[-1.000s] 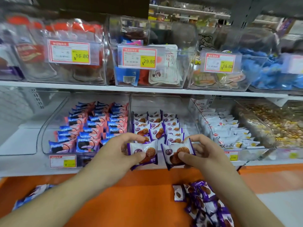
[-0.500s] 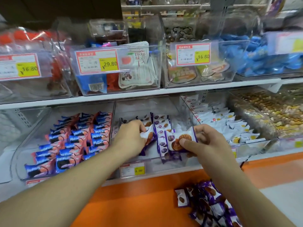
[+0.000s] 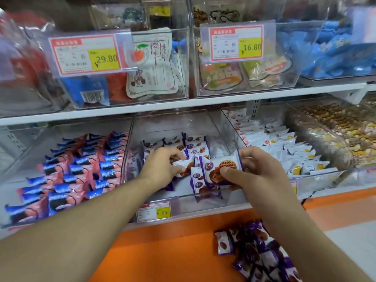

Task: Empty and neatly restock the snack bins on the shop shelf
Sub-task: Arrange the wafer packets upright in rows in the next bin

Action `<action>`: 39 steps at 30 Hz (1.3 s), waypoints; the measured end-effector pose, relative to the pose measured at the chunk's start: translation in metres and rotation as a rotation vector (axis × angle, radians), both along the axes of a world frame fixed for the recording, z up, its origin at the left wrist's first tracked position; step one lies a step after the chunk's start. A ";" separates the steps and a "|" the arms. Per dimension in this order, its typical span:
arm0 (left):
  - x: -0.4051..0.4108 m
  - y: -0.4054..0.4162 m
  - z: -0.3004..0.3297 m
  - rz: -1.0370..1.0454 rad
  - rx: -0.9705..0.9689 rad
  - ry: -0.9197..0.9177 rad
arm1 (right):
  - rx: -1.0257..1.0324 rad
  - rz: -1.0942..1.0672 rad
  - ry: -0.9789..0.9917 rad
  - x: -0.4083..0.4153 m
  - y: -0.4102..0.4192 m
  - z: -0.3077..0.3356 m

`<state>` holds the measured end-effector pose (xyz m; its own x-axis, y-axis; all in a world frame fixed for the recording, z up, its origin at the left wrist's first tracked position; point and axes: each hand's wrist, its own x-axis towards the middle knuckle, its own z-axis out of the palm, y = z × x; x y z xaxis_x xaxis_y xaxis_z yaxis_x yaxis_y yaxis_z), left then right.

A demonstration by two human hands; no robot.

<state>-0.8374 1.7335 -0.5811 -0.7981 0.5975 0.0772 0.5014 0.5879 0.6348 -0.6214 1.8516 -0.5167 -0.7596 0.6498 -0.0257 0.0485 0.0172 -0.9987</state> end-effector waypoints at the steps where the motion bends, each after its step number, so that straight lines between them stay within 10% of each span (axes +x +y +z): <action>1: 0.001 0.000 -0.001 0.007 0.035 -0.032 | 0.002 0.001 0.000 0.000 0.000 0.000; 15: 0.002 -0.021 0.025 0.051 0.122 -0.098 | 0.029 0.003 -0.004 -0.002 0.001 -0.004; 25: 0.069 -0.058 0.061 -0.009 0.697 -0.891 | 0.082 0.128 -0.023 -0.007 -0.015 -0.006; 39: 0.024 -0.030 0.040 0.097 0.165 -0.282 | 0.050 -0.010 -0.035 -0.004 -0.002 -0.008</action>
<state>-0.8137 1.7039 -0.5411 -0.8542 0.5157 -0.0655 0.2393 0.5020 0.8311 -0.6259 1.8499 -0.5245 -0.7524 0.6584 -0.0198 0.0841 0.0663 -0.9943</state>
